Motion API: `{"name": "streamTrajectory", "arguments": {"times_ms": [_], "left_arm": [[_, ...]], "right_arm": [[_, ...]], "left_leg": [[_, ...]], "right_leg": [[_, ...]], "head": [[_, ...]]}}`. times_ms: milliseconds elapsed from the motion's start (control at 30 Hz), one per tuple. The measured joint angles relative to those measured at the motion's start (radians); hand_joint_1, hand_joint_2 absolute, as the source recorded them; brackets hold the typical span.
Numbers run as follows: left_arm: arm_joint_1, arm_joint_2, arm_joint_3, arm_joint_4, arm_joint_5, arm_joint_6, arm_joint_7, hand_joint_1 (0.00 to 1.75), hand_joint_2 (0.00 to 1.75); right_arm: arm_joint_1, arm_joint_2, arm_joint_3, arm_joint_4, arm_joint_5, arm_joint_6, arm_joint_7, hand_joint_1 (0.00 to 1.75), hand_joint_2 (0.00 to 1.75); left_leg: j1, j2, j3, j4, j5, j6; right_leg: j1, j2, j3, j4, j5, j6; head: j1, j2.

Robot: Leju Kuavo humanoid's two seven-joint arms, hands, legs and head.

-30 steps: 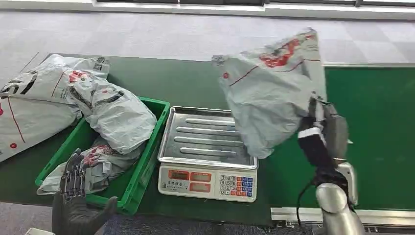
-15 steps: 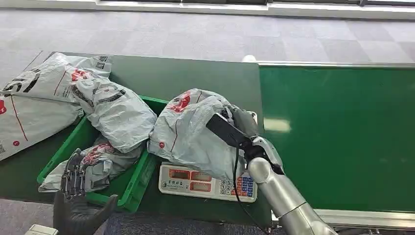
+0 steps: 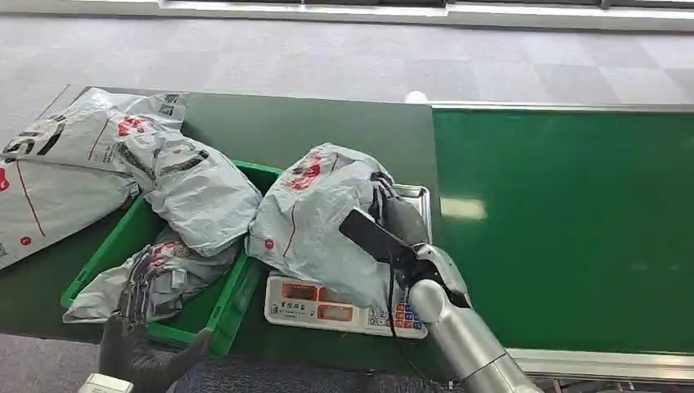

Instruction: Moved the parcel from conveyor to table for the left to box.

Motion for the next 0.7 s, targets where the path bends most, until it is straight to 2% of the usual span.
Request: {"name": "streamTrajectory", "arguments": {"times_ms": [33,233,267,300,433,533,700], "left_arm": [[-0.008,0.008,-0.014,-0.007,-0.029,0.02,0.006,0.0,1.75],[-0.01,0.01,-0.016,-0.008,-0.033,0.023,0.008,0.0,1.75],[-0.149,0.075,-0.124,-0.005,-0.13,0.121,0.085,0.0,1.75],[-0.192,0.086,-0.147,0.006,-0.131,0.126,0.107,0.0,1.75],[-0.254,0.104,-0.191,0.027,-0.131,0.132,0.126,0.0,1.75],[-0.306,0.111,-0.22,0.044,-0.133,0.142,0.151,0.0,1.75],[-0.469,0.085,-0.316,0.145,-0.19,0.13,0.322,0.0,1.75]], "right_arm": [[0.03,-0.012,-0.005,-0.061,-0.005,-0.003,-0.008,0.0,1.75],[0.035,-0.014,-0.006,-0.07,-0.006,-0.003,-0.008,0.0,1.75],[0.192,-0.087,-0.068,-0.403,-0.017,-0.022,-0.015,0.0,1.75],[0.217,-0.099,-0.085,-0.457,-0.017,-0.026,-0.016,0.0,1.75],[0.258,-0.119,-0.119,-0.55,-0.02,-0.027,-0.018,0.0,1.75],[0.291,-0.128,-0.139,-0.588,-0.016,-0.04,-0.014,0.0,1.75],[0.395,-0.145,-0.238,-0.654,-0.02,-0.026,0.036,0.0,1.75]], "left_leg": [[0.0,-0.001,-0.001,0.0,0.0,0.0],[0.0,-0.001,-0.001,0.0,0.0,0.0],[0.0,-0.001,-0.003,0.0,0.0,0.0],[0.0,-0.002,-0.003,0.0,0.0,0.0],[0.0,0.003,-0.002,0.0,0.0,0.0],[0.0,0.001,-0.003,0.001,0.0,0.0],[-0.001,-0.004,-0.004,0.001,0.001,0.001]], "right_leg": [[0.0,-0.001,0.0,0.0,0.0,0.0],[0.0,-0.001,0.0,0.0,0.0,0.0],[-0.001,-0.001,-0.003,0.0,0.0,0.0],[-0.001,-0.002,-0.002,0.0,0.0,0.0],[-0.001,0.002,-0.003,0.0,0.002,0.0],[-0.001,0.0,-0.004,-0.001,0.002,0.0],[-0.002,-0.005,-0.002,-0.001,0.002,0.0]], "head": [[0.0,0.0],[0.0,0.0],[0.0,0.0],[0.0,0.0],[0.0,0.0],[0.0,0.0],[0.0,0.0]]}}
